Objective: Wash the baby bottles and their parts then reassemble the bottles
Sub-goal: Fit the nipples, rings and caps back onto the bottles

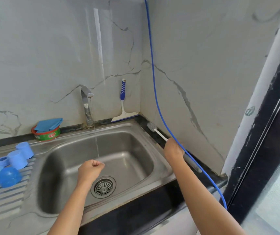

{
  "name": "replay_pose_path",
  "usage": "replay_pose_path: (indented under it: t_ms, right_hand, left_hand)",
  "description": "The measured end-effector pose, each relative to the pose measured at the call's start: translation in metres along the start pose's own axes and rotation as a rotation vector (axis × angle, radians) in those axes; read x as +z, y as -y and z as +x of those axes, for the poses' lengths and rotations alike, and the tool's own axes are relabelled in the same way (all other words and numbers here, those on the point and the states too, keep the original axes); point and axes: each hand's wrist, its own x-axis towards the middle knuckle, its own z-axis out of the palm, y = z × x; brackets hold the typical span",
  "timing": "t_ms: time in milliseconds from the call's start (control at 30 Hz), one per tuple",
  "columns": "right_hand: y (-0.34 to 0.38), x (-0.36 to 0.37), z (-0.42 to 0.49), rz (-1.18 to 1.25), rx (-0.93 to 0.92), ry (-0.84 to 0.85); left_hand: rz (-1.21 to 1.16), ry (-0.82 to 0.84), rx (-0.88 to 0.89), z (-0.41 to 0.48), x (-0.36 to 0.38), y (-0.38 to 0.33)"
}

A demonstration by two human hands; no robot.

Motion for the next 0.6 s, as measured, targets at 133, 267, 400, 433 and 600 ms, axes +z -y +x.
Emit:
replay_pose_path:
  t_ms: [133,267,400,433,600]
  right_hand:
    - [-0.007,0.006,0.003,-0.037,0.056,-0.016]
    - [-0.006,0.010,0.003,-0.065,0.069,-0.044]
    - [-0.002,0.016,0.000,-0.105,0.066,-0.097]
    - [0.001,0.017,0.000,-0.118,0.060,-0.107]
    - [0.028,0.020,-0.003,-0.137,0.015,-0.182]
  left_hand:
    - [-0.012,0.007,-0.004,0.000,-0.001,0.004]
    - [0.000,0.044,-0.023,0.002,-0.004,0.007]
    - [0.018,0.048,-0.038,0.007,-0.009,0.006]
    - [0.024,0.044,-0.043,0.009,-0.011,0.006]
    - [0.044,0.050,-0.040,0.023,-0.024,0.001]
